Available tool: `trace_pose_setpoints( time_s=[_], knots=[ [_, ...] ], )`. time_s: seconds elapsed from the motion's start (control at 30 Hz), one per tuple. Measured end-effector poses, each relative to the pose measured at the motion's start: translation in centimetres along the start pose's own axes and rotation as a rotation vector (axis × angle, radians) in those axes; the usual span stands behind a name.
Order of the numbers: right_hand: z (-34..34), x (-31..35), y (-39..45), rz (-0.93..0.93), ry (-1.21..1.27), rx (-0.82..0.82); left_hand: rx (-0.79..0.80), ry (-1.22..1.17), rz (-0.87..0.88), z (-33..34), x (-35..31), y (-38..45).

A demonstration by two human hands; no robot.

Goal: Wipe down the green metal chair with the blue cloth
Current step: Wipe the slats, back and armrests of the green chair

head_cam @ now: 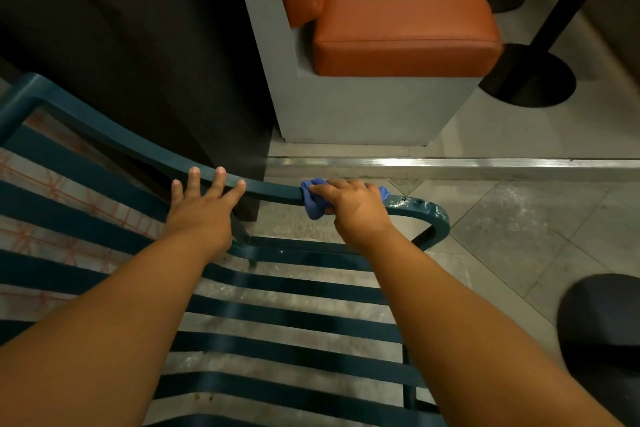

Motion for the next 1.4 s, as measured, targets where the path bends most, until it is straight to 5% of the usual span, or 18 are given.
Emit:
trace_pose_setpoints(
  time_s=[0.23,0.43,0.67,0.87,0.97,1.13,1.4],
  knots=[
    [0.3,2.9,2.8,0.164,-0.104,0.212,-0.007,0.025,-0.009,-0.1,-0.2,0.4],
    [0.4,2.6,1.2,0.057,-0.155,0.017,-0.001,0.015,-0.014,0.0,-0.2,0.2],
    [0.0,0.2,0.2,0.116,-0.123,0.083,-0.016,0.016,-0.019,0.0,-0.5,0.4],
    [-0.2,-1.2,-2.0,-0.113,-0.008,0.039,0.002,0.007,-0.003,-0.3,-0.5,0.0],
    [-1.7,-2.3,-3.8,-0.099,0.179,-0.117,0.016,0.005,0.010,-0.3,-0.6,-0.2],
    [1.5,-2.1,-3.4,0.057,-0.081,0.016,0.077,0.034,-0.016,-1.0,-1.2,-0.9],
    [1.6,-3.3,-4.2,0.020,-0.046,-0.079,-0.038,-0.085,0.251,-1.3,-12.0,-2.1]
  ],
)
Point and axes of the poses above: each hand's wrist, its own y-axis towards the middle knuckle, its own z-axis out of the palm, x = y × z, the point moved 9 cm from there along y, towards the middle knuckle, and after that the axes turned 13 degrees about x, right-handed, at the moved point
